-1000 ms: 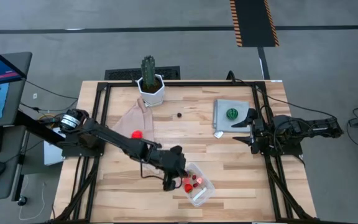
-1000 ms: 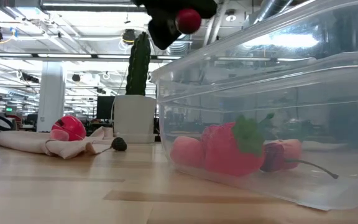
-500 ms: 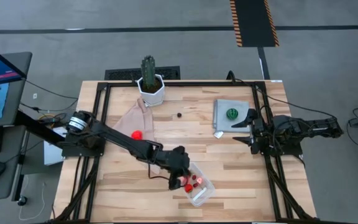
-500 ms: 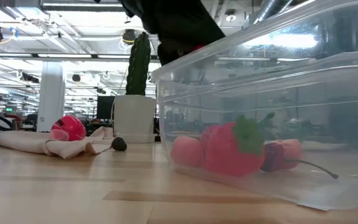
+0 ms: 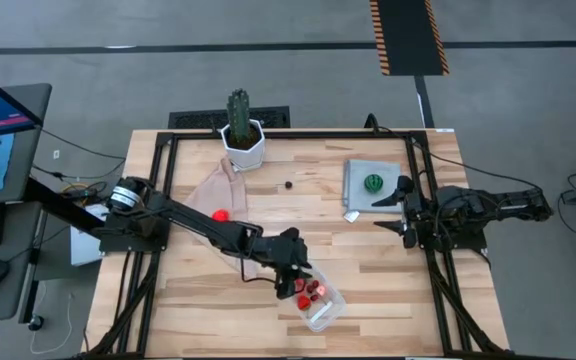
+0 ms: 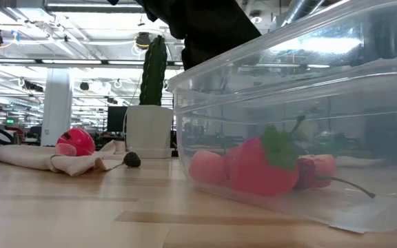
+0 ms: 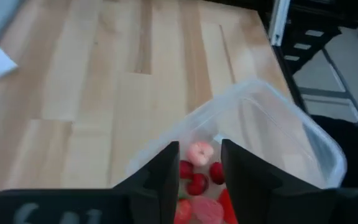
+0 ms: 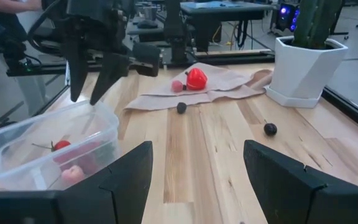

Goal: Pick and placing Produce into tupperware
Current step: Put the black raspberry into the transparent bin

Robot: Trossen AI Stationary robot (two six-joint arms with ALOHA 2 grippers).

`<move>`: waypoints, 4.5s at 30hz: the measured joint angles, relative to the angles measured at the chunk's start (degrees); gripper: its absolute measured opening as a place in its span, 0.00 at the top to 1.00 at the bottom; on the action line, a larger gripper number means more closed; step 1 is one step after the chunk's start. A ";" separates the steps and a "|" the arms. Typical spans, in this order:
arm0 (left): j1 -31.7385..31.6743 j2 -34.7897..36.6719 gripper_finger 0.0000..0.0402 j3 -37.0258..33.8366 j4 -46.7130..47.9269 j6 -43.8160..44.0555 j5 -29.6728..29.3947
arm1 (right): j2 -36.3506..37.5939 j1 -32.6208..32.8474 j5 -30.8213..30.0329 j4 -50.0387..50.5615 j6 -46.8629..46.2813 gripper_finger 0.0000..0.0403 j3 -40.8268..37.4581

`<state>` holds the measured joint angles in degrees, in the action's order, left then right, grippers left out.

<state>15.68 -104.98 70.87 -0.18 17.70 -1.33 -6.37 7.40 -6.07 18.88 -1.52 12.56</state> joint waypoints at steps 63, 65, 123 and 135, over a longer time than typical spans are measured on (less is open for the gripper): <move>1.51 21.78 0.36 -24.17 24.74 18.26 -31.19 | 0.01 0.02 0.02 2.11 0.00 0.32 0.00; 1.51 21.78 0.36 -24.17 24.94 19.27 -32.27 | 0.00 0.01 0.01 2.11 0.00 0.32 0.00; -10.79 12.96 0.35 -23.69 19.90 13.88 -9.66 | 0.02 0.01 0.01 2.12 -0.02 0.32 -0.02; -10.86 11.76 0.35 -24.28 18.82 14.79 -9.94 | 0.02 0.02 0.01 2.11 -0.02 0.32 -0.02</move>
<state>4.82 -93.21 46.59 18.64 32.49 -11.26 -6.35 7.42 -6.05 20.99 -1.54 12.53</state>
